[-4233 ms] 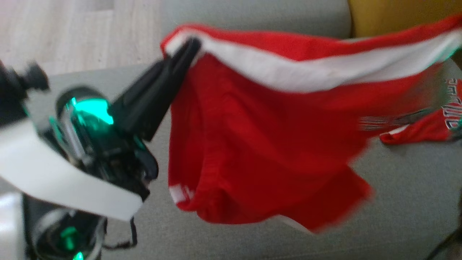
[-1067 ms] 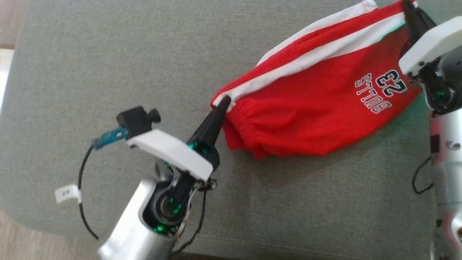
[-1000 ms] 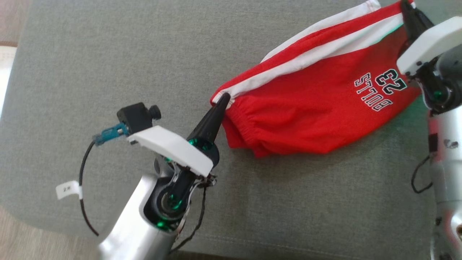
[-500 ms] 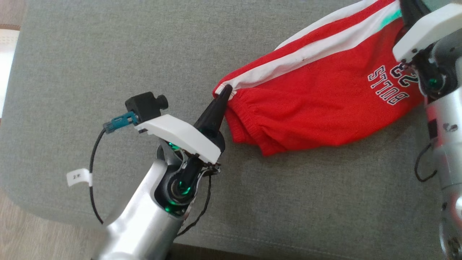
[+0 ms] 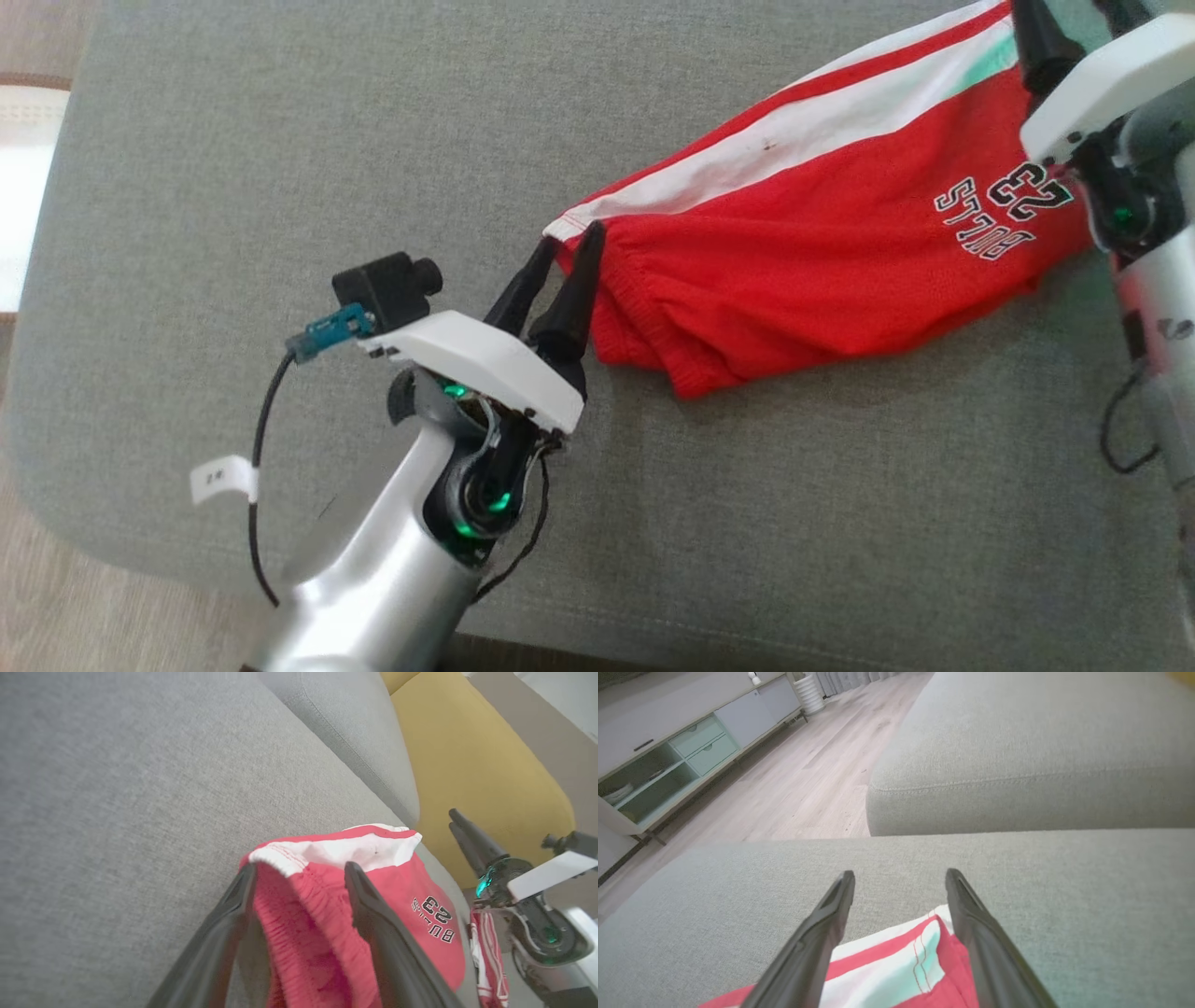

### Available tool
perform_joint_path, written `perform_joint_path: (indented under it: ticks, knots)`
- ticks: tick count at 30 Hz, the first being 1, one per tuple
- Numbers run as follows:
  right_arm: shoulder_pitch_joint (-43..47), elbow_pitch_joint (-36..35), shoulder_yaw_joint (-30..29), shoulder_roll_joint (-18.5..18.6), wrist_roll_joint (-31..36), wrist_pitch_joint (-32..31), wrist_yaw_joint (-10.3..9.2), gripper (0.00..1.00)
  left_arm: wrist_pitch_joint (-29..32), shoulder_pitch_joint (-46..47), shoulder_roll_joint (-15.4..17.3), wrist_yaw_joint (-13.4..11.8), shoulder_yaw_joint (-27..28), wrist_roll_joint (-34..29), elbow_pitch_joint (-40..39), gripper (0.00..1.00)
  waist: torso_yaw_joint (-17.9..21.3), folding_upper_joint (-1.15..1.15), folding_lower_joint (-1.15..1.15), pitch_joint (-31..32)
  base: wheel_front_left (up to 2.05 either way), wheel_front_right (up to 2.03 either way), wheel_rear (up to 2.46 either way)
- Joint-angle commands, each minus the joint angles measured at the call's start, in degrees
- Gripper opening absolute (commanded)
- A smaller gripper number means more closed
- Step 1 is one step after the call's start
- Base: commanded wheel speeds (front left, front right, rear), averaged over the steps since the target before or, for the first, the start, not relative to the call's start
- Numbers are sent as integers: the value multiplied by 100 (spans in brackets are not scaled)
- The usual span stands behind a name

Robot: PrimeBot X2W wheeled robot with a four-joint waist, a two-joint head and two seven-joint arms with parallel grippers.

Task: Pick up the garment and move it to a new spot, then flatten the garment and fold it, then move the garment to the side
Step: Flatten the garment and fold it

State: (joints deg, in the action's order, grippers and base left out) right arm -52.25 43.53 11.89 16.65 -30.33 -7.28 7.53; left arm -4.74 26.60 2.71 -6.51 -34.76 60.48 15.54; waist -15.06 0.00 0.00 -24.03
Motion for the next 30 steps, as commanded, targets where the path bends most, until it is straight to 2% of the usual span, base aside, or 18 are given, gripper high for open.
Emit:
perform_joint_path:
  ticks: [1, 3, 6, 9, 14, 17, 21, 24, 25, 30]
  knots:
    - [-86, -349, 239, 175, -20, 64, -4, 100, -195, 149, 190, -132, 44, -346, -155, 100, 32, 0, 0, 49, 0, 0, 0]
    - [-65, -416, 323, 272, -10, 29, -4, 100, -308, 133, 265, -215, -3, -530, -194, 100, 48, 0, 0, 58, 0, 0, 0]
    - [45, -617, 649, 587, 89, -288, -4, 100, -689, 26, 539, -557, -128, -1176, -409, 100, 112, 0, 0, 87, 0, 0, 0]
    - [160, -780, 851, 899, 161, -702, -4, 100, -943, -102, 845, -988, -280, -2100, -746, 100, 138, 0, 0, 84, 0, 0, 0]
    - [443, -930, 1006, 1096, 160, -1399, -4, 100, -1021, -573, 843, -1444, -81, -3177, -1477, 100, 83, 0, 0, 50, 0, 0, 0]
    - [558, -924, 1017, 1114, 137, -1761, -4, 100, -1023, -901, 689, -1517, 107, -3847, -1843, 100, 4, 0, 0, -4, 0, 0, 0]
    - [613, -810, 1023, 1186, 387, -2073, -4, 100, -1024, -1169, 484, -1364, 181, -4657, -2059, 100, -145, 0, 0, -42, 0, 0, 0]
    - [679, -676, 977, 1072, 383, -2283, -4, 100, -1025, -1370, 308, -1225, 214, -4921, -2031, 100, -214, 0, 0, -14, 0, 0, 0]
    - [711, -652, 910, 939, 274, -2354, -4, 0, -1025, -1470, 218, -1115, 257, -5008, -1978, 100, -210, 0, 0, 14, 0, 0, 0]
    - [932, -768, 515, 533, -118, -2161, -4, 0, -1025, -1760, 98, -877, 460, -5122, -1807, 100, 49, 0, 0, 248, 0, 0, 0]
